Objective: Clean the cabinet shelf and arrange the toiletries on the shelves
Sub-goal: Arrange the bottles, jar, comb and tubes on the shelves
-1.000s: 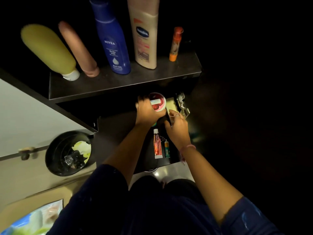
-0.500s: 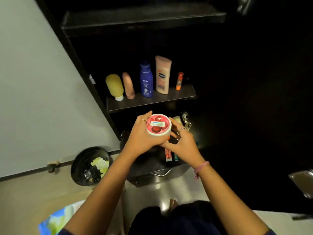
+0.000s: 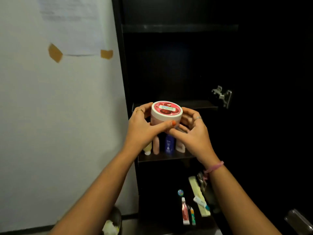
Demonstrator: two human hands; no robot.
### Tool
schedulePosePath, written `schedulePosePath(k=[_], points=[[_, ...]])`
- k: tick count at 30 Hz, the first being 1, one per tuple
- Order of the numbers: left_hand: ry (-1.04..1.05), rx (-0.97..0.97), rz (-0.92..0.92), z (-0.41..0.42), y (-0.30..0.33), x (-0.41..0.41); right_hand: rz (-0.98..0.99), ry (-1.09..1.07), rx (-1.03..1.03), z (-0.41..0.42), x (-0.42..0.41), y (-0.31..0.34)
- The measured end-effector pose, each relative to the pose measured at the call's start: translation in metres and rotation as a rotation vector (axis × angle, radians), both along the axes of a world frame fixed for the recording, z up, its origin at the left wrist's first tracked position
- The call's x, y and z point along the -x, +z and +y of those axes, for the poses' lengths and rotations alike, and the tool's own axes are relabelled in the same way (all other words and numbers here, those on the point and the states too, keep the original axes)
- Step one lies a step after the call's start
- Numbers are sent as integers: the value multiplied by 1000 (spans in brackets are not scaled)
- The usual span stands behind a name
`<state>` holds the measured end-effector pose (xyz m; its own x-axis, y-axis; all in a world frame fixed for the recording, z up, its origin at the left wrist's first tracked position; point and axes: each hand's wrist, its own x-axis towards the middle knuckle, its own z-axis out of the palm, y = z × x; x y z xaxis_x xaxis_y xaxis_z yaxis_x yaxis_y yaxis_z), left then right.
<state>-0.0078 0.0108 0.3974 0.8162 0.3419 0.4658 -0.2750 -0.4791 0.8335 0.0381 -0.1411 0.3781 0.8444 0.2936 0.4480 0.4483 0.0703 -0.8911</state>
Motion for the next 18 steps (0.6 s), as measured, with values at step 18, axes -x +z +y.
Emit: schedulePosePath(k=[18], points=[[328, -290, -316, 31, 262, -71, -535, -206, 153, 61, -93, 262]])
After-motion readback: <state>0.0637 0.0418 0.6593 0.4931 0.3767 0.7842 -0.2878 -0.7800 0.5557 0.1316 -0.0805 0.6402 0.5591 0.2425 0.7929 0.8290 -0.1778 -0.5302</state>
